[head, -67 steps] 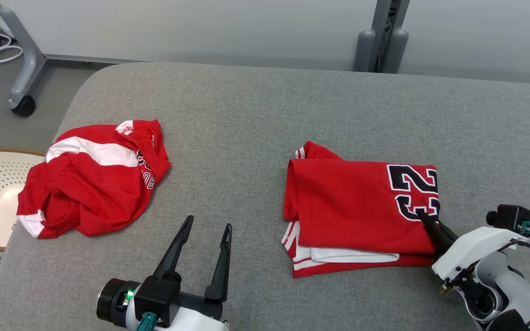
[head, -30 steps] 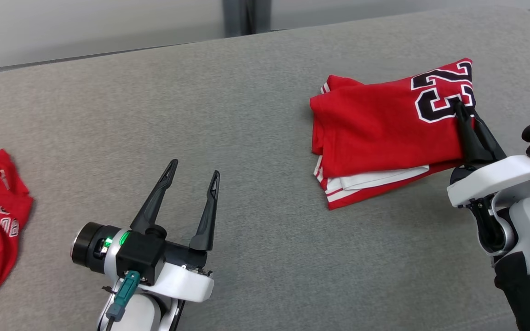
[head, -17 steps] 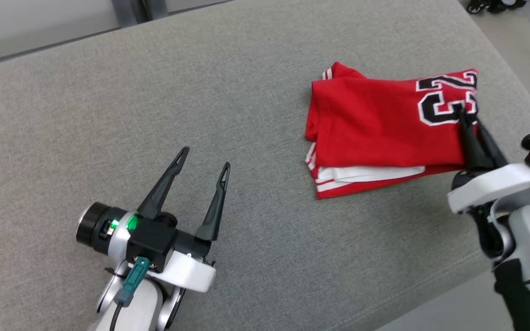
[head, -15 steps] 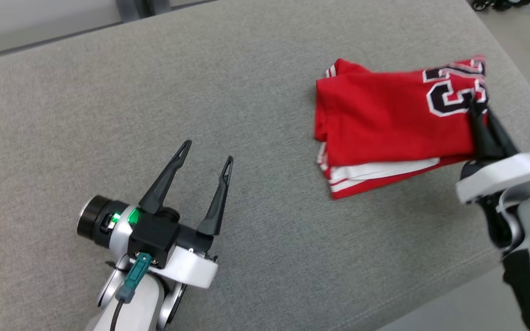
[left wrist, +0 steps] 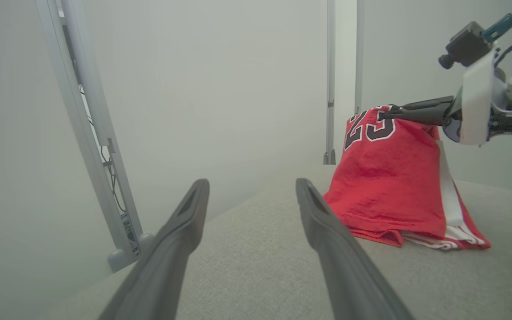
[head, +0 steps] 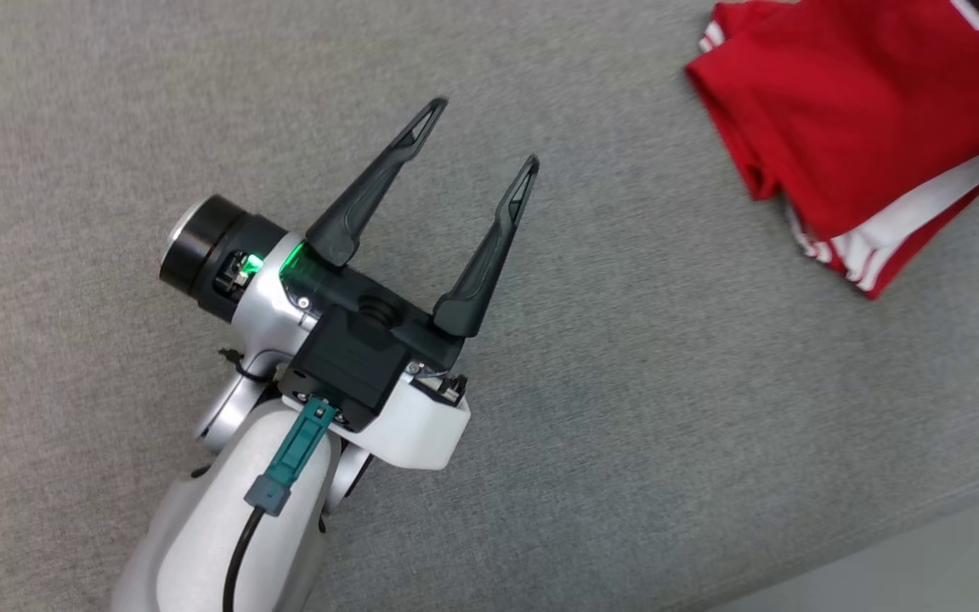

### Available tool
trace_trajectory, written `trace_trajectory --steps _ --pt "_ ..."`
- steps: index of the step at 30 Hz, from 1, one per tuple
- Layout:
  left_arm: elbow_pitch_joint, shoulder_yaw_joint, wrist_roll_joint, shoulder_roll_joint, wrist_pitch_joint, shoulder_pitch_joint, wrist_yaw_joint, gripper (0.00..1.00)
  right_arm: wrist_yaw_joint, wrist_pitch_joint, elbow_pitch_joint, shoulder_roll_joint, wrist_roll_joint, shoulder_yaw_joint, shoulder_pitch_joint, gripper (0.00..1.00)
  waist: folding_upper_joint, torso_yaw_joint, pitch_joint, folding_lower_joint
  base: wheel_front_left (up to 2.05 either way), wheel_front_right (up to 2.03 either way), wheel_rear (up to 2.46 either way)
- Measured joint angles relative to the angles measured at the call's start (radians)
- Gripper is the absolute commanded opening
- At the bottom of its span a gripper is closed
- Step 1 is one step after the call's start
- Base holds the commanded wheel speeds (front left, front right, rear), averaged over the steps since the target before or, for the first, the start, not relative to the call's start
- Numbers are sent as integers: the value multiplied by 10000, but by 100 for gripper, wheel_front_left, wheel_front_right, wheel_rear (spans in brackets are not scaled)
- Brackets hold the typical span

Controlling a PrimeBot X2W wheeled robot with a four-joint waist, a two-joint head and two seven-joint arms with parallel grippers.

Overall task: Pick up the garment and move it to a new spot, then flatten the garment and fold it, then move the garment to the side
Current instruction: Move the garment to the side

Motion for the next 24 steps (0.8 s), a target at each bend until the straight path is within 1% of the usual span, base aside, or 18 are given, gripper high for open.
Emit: trace_trajectory --steps 3,5,11,16,19,22,24 --pt "-403 -107 109 21 222 -343 -67 100 0 0 232 -205 -330 -359 -398 0 0 197 453 0 0 0 0" --pt "-698 -165 178 44 382 -514 -79 100 0 -2 447 -293 -543 -800 -649 0 0 314 730 0 0 0 0" --pt "-1363 -251 270 127 754 -810 -148 100 0 0 1126 -558 -1682 -2648 -1080 0 0 576 1373 0 0 0 0" --pt "-1664 -284 339 263 932 -852 -157 100 0 0 1361 -464 -2943 -4136 -1286 0 0 579 1692 0 0 0 0" --pt "-1747 -307 339 318 1005 -932 -165 100 0 0 1216 -389 -3670 -4851 -1320 0 0 574 1781 0 0 0 0" --pt "-1787 -314 336 364 1045 -954 -165 100 0 -6 968 -290 -4362 -5296 -1460 0 0 582 1844 0 0 0 0" --pt "-1795 -316 328 384 1060 -954 -165 100 0 -17 1039 -73 -4707 -5404 -1462 0 0 588 1861 0 0 0 0"
